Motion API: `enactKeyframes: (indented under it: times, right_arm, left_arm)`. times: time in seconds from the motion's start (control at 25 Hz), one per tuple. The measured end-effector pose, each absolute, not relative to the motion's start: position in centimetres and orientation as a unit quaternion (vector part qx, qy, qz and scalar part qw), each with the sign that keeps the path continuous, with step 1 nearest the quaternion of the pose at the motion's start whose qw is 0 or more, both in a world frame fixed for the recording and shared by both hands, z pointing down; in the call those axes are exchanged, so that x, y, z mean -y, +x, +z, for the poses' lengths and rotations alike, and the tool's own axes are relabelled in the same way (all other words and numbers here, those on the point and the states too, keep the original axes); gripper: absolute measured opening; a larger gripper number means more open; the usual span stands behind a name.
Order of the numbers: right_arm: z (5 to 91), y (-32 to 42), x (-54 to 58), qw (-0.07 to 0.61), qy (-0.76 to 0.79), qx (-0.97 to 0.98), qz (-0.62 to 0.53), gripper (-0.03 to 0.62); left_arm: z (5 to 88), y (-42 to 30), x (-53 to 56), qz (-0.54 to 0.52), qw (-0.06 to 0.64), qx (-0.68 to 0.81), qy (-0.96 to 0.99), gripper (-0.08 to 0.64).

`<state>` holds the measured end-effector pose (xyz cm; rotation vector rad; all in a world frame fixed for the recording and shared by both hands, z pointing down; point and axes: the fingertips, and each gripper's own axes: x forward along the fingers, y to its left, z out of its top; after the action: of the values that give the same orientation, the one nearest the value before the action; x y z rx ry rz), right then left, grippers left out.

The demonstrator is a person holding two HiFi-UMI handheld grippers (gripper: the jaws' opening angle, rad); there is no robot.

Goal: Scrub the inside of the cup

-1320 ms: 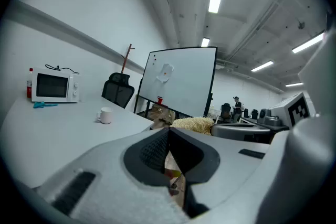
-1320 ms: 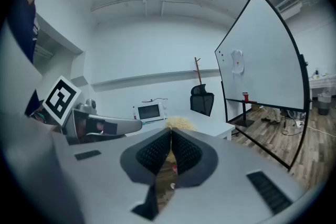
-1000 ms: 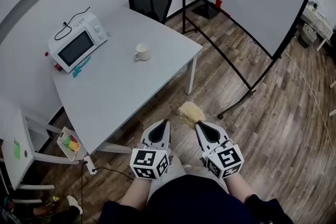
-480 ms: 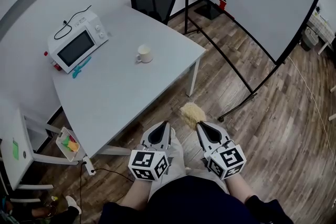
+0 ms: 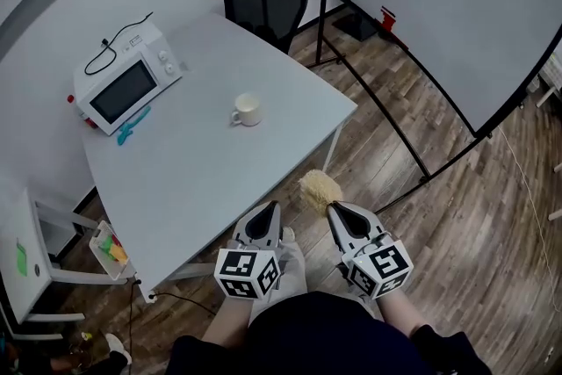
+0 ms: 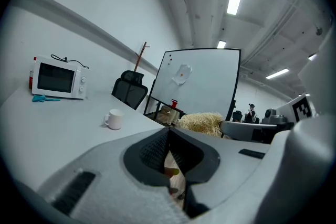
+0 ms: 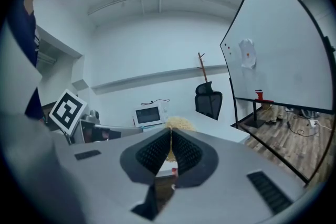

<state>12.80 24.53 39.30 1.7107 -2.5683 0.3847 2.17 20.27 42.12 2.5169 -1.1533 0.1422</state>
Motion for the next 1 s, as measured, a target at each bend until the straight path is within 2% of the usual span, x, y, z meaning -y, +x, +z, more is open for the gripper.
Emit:
enactKeyframes:
  times: [1.0]
  right_arm:
    - [40.8,9.3,-3.2,0.064,0.528,0.836,0.138,0.031]
  left_arm:
    - [44.4,-1.6,1.5,0.084,0.196,0.422,0.881,0.018]
